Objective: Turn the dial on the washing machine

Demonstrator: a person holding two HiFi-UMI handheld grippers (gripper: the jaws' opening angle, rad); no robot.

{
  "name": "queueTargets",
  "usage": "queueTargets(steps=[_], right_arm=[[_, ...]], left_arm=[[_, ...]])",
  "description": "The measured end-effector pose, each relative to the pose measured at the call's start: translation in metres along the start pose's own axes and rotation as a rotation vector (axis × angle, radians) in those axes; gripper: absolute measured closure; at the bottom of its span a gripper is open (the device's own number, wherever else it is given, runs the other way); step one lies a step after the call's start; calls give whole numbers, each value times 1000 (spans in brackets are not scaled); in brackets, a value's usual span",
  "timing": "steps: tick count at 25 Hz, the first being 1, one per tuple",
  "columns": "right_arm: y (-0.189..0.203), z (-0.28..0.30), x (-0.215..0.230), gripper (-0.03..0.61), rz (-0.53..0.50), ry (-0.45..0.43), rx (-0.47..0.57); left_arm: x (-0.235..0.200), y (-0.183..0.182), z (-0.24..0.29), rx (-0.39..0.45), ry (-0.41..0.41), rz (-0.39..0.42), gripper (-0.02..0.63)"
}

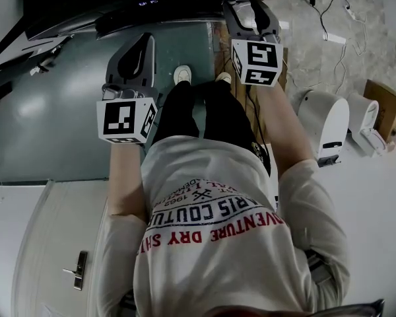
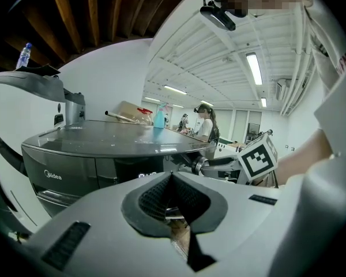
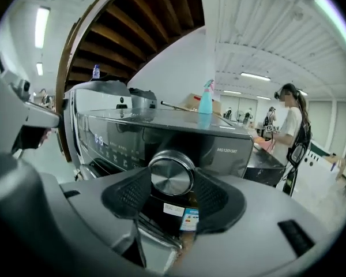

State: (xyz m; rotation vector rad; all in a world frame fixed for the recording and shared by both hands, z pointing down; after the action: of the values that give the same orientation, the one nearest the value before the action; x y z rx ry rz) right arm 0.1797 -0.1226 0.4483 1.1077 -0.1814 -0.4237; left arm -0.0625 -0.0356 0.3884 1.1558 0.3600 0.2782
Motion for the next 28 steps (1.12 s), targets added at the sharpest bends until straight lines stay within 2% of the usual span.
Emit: queueTargets(steps=[7,10,15,19,25,28], right_arm=[[3,-1,5,328,80,-27,2],[-3,-3,1,324,28,17,-14],[-10,-2,-14,279,-74,54,-26],[-4,5,-14,265,-151,106,-54],[0,7,-17,281,-193,134,-75],[-3,7,-18,290,-165,122,-83]], left_arm=[[2,-2,4,-1,11,5,598],[2,-4,3,-3,11,12,598],[-1,-7,-4,-2,-4,47,598],[-5,-6,-8,-1,-11,47,598],[-7,-2,-11,-15,-4,62,598],[-7,-1,-11,-22,1,86,598]])
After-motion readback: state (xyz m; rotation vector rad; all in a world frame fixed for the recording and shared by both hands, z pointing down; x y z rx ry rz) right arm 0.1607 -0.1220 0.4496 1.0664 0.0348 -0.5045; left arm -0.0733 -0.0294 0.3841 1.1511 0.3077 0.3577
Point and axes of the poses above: the fingertips, and each gripper's own axes: z forward along the fingers, x to its right, y out of its underside, the point moved 9 cm from there along -z, backward along the fingers, and after that the axes turned 2 degrees about x, right-handed, at the moved point
